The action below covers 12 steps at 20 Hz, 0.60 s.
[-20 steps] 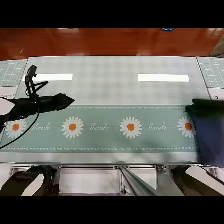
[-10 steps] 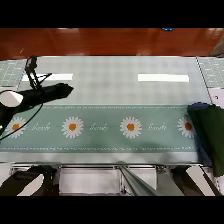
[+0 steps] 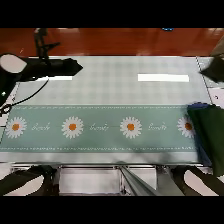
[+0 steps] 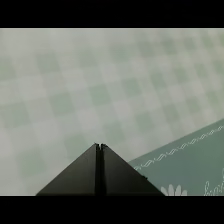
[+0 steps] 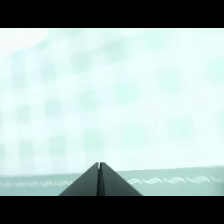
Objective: Fold the shirts.
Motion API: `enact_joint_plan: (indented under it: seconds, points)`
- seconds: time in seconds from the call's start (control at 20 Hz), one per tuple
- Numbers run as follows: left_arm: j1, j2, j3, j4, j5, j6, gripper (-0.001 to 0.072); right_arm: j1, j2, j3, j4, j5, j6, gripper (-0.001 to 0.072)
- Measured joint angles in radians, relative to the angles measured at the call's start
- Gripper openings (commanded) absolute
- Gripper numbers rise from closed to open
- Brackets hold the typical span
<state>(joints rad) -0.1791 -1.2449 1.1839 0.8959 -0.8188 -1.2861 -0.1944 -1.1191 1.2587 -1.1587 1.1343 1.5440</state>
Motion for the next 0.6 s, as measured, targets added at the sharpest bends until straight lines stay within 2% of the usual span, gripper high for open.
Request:
enact_joint_plan:
  seconds: [0.1,0.2,0.4,0.6]
  points:
    - [0.009,-0.043,0.017,0.145,-0.072,-0.138,0.0031,0.167,-0.106,0.032,-0.146,-0.002,0.055,0.0016]
    - [0.018,-0.065,0.018,0.216,-0.159,-0.209,0.0031,0.265,-0.198,0.055,-0.264,0.043,0.111,0.0017]
    - [0.026,-0.082,0.014,0.290,-0.244,-0.260,0.0032,0.339,-0.265,0.074,-0.359,0.084,0.161,0.0017]
    - [0.029,-0.085,0.013,0.309,-0.263,-0.278,0.0032,0.360,-0.279,0.079,-0.393,0.107,0.177,0.0017]
